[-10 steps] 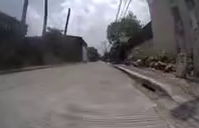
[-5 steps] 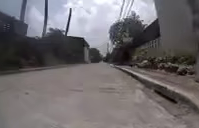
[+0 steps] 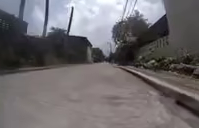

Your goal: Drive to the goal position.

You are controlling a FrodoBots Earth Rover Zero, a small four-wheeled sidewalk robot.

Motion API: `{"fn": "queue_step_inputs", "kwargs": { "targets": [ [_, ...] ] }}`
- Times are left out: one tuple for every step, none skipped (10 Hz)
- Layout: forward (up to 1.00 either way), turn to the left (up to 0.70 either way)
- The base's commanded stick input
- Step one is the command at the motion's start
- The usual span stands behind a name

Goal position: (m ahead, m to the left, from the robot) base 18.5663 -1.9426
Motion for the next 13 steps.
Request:
{"fn": "queue_step_inputs", "kwargs": {
  "targets": [
    [1.0, 0.0],
    [1.0, 0.0],
    [1.0, 0.0],
    [1.0, 0.0],
    [1.0, 0.0],
    [1.0, 0.0],
    [1.0, 0.0],
    [1.0, 0.0],
    [1.0, 0.0],
    [1.0, 0.0],
    [1.0, 0.0],
    [1.0, -0.33],
    [1.0, -0.33]
  ]
}}
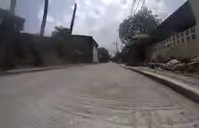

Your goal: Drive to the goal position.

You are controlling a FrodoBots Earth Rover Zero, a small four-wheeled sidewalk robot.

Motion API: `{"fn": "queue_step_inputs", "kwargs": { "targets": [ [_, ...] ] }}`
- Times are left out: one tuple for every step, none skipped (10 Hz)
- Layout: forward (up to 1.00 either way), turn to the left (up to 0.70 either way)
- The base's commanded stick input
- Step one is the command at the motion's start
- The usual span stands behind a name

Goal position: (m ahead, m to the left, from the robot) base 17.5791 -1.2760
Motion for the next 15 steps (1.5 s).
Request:
{"fn": "queue_step_inputs", "kwargs": {
  "targets": [
    [1.0, -0.35],
    [1.0, -0.35],
    [1.0, -0.35],
    [1.0, -0.35],
    [1.0, -0.35],
    [1.0, -0.19],
    [1.0, -0.03],
    [1.0, 0.0],
    [1.0, 0.0],
    [1.0, 0.0],
    [1.0, -0.27],
    [1.0, -0.31],
    [1.0, -0.32],
    [1.0, -0.32],
    [1.0, -0.31]
  ]
}}
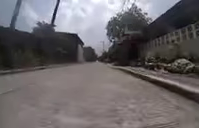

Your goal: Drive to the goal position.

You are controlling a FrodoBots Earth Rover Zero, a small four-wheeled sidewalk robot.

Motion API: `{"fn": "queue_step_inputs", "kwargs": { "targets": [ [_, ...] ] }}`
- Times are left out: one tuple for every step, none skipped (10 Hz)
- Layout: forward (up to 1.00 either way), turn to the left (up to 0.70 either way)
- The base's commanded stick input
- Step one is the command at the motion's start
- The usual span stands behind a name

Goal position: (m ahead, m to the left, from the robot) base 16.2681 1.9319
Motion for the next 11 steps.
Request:
{"fn": "queue_step_inputs", "kwargs": {
  "targets": [
    [1.0, -0.29],
    [1.0, -0.28],
    [1.0, -0.28],
    [1.0, -0.28],
    [1.0, -0.18],
    [1.0, 0.0],
    [1.0, 0.0],
    [1.0, 0.0],
    [1.0, 0.0],
    [1.0, 0.0],
    [1.0, 0.0]
  ]
}}
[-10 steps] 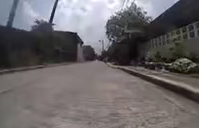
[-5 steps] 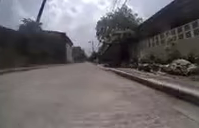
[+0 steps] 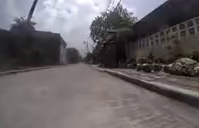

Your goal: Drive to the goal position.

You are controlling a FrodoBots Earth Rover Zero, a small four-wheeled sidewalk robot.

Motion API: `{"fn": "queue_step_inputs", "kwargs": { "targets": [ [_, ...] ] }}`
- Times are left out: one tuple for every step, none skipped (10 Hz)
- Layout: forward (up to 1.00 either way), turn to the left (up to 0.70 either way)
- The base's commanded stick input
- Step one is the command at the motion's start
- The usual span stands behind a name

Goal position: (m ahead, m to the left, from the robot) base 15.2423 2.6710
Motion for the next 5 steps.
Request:
{"fn": "queue_step_inputs", "kwargs": {
  "targets": [
    [1.0, 0.0],
    [1.0, 0.0],
    [1.0, 0.0],
    [1.0, 0.0],
    [1.0, 0.0]
  ]
}}
